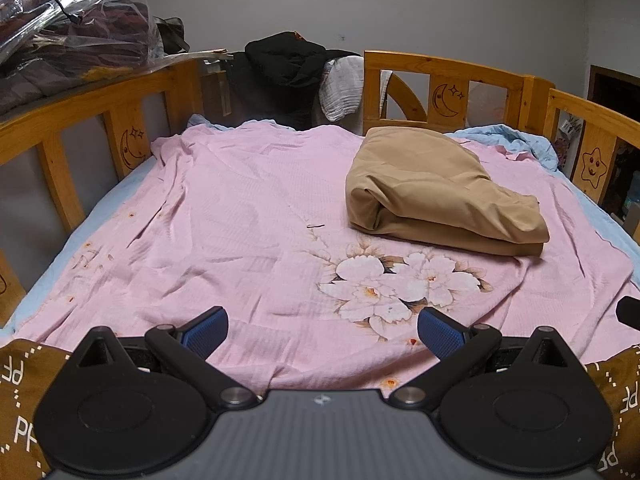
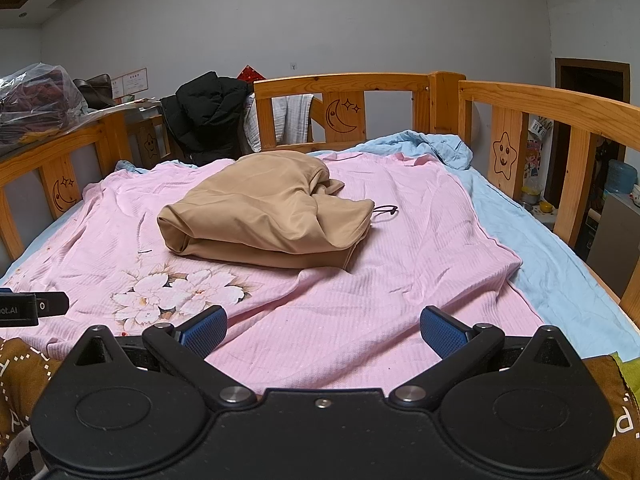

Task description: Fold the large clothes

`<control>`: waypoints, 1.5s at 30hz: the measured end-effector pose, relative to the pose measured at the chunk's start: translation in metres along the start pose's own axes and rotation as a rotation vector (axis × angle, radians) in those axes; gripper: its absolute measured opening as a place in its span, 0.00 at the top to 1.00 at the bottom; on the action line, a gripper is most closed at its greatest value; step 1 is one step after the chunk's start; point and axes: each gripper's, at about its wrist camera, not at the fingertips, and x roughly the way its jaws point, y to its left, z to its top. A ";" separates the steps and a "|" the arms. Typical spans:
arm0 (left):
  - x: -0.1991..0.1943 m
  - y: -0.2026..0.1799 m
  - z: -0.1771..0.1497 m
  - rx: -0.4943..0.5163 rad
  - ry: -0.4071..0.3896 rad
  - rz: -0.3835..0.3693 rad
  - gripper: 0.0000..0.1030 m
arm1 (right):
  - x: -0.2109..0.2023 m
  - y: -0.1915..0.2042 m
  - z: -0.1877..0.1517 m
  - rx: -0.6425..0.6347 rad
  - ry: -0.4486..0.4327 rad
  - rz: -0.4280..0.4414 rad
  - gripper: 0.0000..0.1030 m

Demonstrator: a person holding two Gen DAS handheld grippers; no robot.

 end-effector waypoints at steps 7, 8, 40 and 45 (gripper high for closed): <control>-0.002 -0.001 0.000 0.010 -0.006 0.011 0.00 | 0.001 0.000 0.000 0.001 0.002 0.001 0.01; -0.002 -0.002 0.000 0.011 -0.007 0.010 0.00 | 0.000 0.000 0.000 0.001 0.002 0.000 0.01; -0.003 -0.002 -0.001 0.014 -0.005 0.012 0.00 | 0.001 -0.001 0.000 0.002 0.005 0.001 0.01; -0.003 -0.003 -0.001 0.016 -0.007 0.012 0.00 | 0.001 -0.001 0.000 0.002 0.005 0.000 0.01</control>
